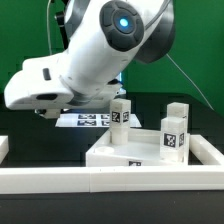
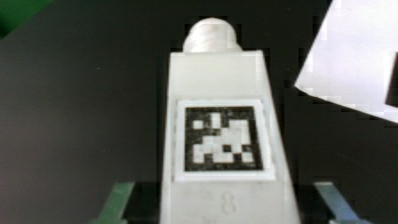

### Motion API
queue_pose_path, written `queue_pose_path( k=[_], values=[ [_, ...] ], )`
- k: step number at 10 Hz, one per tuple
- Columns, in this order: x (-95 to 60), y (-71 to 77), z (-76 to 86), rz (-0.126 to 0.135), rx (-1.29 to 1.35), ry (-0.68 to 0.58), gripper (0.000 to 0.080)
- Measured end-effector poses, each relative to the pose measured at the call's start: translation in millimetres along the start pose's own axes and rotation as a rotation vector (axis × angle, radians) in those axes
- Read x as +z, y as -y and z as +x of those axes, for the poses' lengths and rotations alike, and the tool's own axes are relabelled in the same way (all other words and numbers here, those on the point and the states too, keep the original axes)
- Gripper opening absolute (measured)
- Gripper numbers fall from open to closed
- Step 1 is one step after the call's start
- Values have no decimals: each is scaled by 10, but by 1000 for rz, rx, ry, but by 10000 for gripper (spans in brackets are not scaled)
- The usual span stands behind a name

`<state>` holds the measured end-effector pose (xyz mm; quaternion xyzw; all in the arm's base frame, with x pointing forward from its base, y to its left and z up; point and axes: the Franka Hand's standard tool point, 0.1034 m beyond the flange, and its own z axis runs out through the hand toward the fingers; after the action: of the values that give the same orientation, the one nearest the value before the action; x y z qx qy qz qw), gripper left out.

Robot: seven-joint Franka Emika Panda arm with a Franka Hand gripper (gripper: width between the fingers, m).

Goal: Assemble square table

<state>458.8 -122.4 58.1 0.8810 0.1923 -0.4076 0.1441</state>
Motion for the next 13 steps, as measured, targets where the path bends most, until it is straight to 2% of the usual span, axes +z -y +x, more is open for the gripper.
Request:
queue_pose_path(
  k=[1, 3, 5, 7, 8, 9, 10, 11, 12, 13],
  values=[
    [-58, -58, 48, -18, -3, -91, 290],
    [65, -98, -2, -23, -13, -221, 290],
    [10, -136, 32, -43, -14, -335, 290],
    [-8, -177, 55, -58, -20, -503, 290],
    [-88, -177, 38, -46, -6, -533, 290],
    [-318, -211, 27, -14, 28, -627, 290],
    [-536, -261, -26, 34, 76, -676, 290],
    [-648, -304, -8, 36, 100, -720, 290],
    [-751, -347, 56, -12, 117, -811, 290],
    [-699, -372, 32, -38, 107, -872, 290]
  ],
)
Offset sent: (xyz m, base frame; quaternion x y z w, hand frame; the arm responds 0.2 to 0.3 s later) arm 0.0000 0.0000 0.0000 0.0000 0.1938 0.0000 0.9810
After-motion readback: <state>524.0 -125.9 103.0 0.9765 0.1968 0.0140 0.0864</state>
